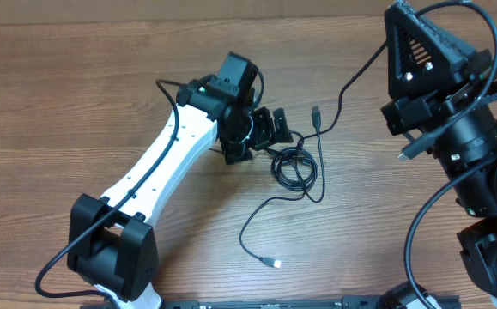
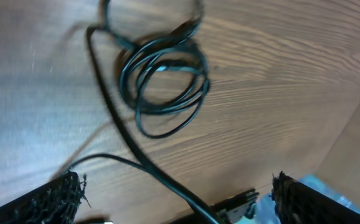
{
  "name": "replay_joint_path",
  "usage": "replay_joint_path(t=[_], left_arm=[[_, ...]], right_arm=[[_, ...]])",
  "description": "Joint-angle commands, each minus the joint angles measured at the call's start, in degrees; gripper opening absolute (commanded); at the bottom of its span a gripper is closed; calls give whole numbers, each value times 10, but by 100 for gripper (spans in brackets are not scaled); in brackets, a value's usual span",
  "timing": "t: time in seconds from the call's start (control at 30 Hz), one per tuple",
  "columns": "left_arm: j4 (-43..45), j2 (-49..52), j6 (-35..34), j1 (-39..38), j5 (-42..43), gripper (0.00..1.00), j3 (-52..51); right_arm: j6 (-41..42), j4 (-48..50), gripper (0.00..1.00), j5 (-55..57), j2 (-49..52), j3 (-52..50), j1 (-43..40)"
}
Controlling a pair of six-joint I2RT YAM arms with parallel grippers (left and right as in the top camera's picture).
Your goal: Untangle cables
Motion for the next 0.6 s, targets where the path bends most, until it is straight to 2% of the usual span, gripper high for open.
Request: replay_joint_path(t=[0.0,0.07,0.13,0.2,0.3,0.37,0.43,0.57], left_arm=[[3,-6,-89,-11,11,100,-23],[7,-6,-97,-16,13,98,-26],[18,-6,-99,-23,9,92,-27],[33,-6,-107,-27,4,71,-27],[52,-6,-107,-26,-1,32,-27],[54,-6,-107,-25,-13,13,-27],[50,-6,-107,-25,-35,4,-27],[50,-6,-97,-22,-79,4,-27]], right_arm=[[3,2,4,8,-1,7,1],[3,2,4,8,2,7,1],[3,1,4,8,4,7,1],[3,0,4,8,6,7,1],[3,-1,4,8,9,7,1],[3,-3,4,8,9,7,1],[3,-7,4,10,9,7,1],[2,-20,4,30,8,7,-4]])
